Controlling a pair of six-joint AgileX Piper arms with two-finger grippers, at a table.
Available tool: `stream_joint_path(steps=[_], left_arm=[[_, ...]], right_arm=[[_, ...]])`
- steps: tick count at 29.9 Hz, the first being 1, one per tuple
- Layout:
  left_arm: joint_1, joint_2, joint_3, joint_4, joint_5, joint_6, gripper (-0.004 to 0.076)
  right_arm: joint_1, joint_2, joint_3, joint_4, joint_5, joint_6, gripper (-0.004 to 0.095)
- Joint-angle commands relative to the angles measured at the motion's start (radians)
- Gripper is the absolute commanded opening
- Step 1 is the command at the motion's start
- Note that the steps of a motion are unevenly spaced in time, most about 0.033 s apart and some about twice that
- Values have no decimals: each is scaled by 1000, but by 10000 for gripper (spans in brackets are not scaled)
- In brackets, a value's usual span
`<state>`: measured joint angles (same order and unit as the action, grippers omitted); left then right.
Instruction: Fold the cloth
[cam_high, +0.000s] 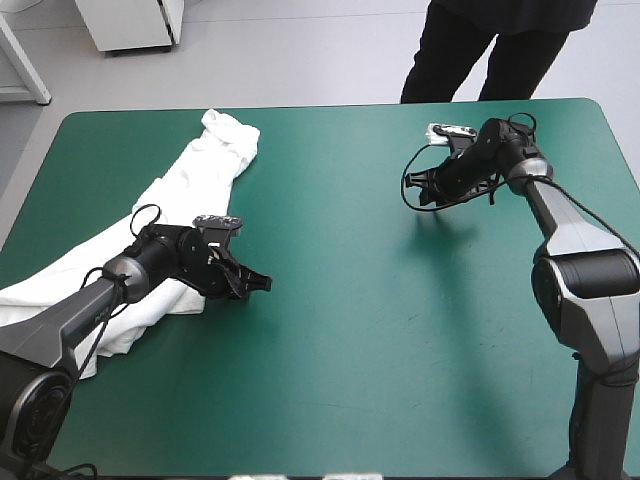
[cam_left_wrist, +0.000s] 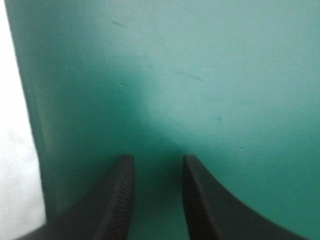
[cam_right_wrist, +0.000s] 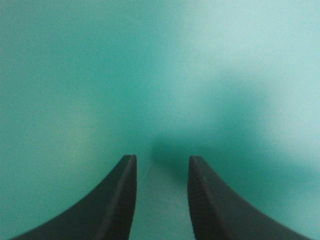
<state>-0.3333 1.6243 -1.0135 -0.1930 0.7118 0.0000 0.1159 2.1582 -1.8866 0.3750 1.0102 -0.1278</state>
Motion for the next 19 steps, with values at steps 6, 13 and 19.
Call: stream_joint_path(steps=[6,13,19], left_arm=[[-8,-43,-65,-18,51,11,238],[-8,-117,-204,59,86,46,238],[-8,-204,-311,175,242,51,272]], right_arm=[[-10,-82,-31,-4,50,-3,324],[-10,-194,-31,-48,38,-3,324],[-10,-311,-31,-64,103,-3,324]])
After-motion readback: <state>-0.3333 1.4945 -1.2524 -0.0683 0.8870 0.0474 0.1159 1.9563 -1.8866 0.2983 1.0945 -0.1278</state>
